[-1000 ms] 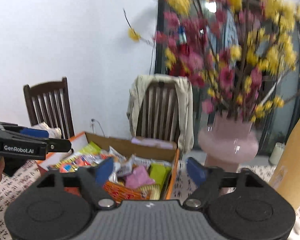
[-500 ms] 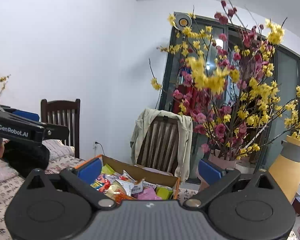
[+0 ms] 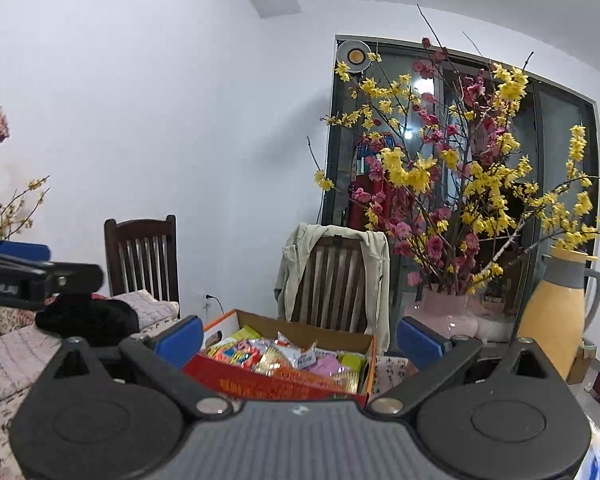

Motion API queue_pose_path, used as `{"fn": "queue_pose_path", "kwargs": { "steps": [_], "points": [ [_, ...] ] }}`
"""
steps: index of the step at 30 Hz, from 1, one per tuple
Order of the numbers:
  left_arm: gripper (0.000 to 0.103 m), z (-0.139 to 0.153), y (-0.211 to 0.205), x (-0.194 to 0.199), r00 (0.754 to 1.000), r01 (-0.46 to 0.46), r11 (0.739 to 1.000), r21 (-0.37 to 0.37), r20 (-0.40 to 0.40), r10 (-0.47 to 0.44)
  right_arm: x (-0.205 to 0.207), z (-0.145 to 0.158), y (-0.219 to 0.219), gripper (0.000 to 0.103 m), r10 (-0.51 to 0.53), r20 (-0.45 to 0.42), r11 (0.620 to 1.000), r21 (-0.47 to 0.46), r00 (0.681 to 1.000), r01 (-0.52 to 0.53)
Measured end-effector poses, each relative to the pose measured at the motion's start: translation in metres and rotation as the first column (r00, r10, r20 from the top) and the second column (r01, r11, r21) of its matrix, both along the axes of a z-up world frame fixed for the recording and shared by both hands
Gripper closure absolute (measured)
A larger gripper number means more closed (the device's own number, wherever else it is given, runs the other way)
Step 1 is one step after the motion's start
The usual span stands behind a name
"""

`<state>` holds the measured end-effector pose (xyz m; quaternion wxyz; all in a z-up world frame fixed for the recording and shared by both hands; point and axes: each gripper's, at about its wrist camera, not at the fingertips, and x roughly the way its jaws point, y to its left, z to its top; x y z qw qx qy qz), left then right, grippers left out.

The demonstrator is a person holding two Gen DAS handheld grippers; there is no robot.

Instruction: Organize snacks

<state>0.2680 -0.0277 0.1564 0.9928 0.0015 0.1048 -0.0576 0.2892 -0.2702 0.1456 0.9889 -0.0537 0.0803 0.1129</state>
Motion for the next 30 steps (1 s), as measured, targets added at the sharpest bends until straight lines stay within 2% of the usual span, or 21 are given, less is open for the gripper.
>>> {"fn": "queue_pose_path", "kwargs": {
  "steps": [9, 22, 27, 30],
  "points": [
    [0.0, -0.035, 0.014, -0.085, 1.0, 0.002, 1.0, 0.013, -0.001, -0.002, -0.074, -0.028, 0.01, 0.0, 0.006, -0.006, 1.0, 0.006, 1.0, -0.006],
    [0.0, -0.07, 0.026, -0.165, 1.0, -0.003, 1.0, -0.015, -0.021, 0.003, -0.168, -0.075, 0.015, 0.0, -0.04, -0.05, 0.995, 0.089, 0.998, 0.044],
    [0.0, -0.096, 0.027, -0.202, 0.998, -0.056, 0.997, 0.048, -0.004, 0.056, -0.201, -0.096, 0.012, 0.0, -0.057, -0.064, 0.991, 0.118, 0.996, 0.064],
    [0.0, -0.108, 0.031, -0.219, 0.998, -0.058, 0.997, 0.049, -0.03, 0.06, -0.221, -0.108, 0.011, 0.0, -0.062, -0.084, 0.99, 0.123, 0.995, 0.072]
  ]
}}
